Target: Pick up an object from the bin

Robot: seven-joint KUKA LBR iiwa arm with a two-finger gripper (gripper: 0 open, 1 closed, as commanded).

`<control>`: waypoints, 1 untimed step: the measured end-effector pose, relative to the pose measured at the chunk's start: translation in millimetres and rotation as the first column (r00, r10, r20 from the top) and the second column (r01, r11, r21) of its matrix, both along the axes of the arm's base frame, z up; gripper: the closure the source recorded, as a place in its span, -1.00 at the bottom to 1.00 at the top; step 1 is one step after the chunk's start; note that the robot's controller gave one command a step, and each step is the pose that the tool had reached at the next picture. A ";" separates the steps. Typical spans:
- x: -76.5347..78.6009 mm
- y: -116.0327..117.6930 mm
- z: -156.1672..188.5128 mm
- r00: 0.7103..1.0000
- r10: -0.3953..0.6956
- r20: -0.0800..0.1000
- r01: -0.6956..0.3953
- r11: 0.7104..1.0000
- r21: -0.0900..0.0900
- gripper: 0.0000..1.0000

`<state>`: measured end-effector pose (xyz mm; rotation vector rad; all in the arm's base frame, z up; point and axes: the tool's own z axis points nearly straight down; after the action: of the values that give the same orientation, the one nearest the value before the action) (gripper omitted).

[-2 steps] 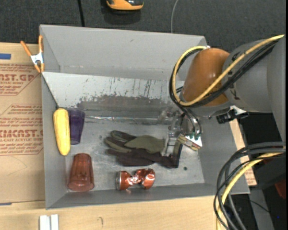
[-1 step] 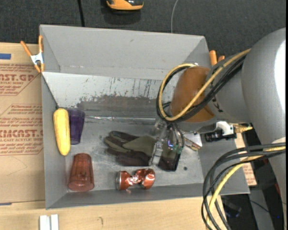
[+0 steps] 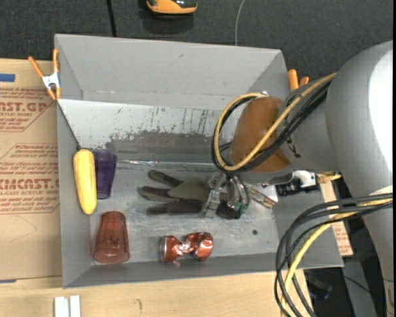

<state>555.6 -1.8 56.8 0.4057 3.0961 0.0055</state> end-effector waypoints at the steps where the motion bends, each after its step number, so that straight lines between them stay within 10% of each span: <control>1: -0.3 -0.3 1.0 1.000 0.005 0.000 -0.005 1.000 0.000 1.00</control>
Offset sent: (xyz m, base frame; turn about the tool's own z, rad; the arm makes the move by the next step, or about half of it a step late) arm 0.0000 0.0000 0.0132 -0.0001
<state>555.2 -2.1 57.7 0.3980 3.0974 0.0056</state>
